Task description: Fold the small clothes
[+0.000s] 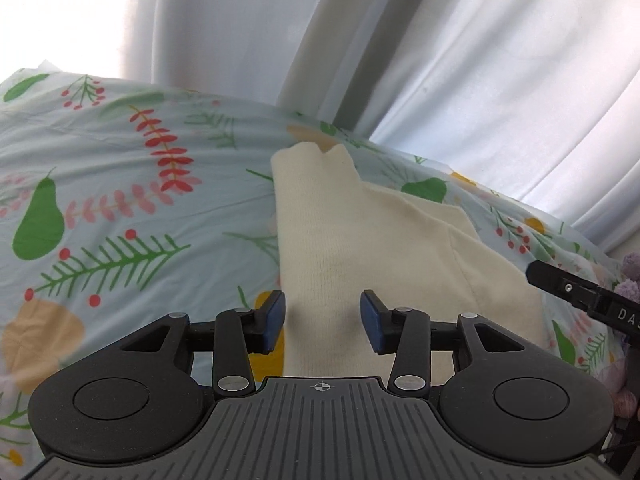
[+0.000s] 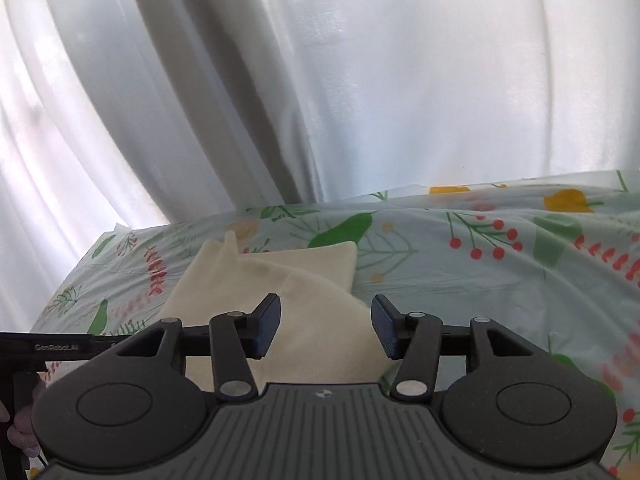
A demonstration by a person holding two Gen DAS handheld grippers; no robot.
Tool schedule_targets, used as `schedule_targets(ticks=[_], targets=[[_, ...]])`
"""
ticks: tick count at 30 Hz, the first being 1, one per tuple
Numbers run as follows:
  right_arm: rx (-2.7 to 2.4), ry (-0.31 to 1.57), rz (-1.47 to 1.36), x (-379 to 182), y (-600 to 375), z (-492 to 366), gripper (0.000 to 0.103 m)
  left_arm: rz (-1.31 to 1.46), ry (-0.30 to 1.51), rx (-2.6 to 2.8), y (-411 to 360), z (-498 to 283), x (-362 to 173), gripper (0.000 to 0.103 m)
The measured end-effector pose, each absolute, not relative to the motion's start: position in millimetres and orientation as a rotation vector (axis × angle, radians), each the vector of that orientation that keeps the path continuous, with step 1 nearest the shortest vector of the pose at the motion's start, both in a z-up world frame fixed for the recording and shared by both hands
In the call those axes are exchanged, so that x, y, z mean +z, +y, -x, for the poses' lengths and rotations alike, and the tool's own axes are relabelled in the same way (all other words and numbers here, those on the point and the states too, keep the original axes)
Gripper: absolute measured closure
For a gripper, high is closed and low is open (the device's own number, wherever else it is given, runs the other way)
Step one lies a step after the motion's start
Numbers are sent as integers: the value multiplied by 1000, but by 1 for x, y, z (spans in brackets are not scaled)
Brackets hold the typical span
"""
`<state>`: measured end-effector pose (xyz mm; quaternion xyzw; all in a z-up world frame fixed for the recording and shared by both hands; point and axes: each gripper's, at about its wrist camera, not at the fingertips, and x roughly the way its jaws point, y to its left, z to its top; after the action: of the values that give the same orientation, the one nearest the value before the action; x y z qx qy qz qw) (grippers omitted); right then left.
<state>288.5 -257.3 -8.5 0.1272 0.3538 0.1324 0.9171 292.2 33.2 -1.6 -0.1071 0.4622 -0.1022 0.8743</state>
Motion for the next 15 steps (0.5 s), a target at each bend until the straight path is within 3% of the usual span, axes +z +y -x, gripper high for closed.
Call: schedule_targets(ticks=[5,15], targets=[[326,752,-158,-25,-200,-305,60,196,967,-173,25,-298,-7,54],[214,717,35,-53,-173,-324,64,160,924,-125,6,-323,-20,42]])
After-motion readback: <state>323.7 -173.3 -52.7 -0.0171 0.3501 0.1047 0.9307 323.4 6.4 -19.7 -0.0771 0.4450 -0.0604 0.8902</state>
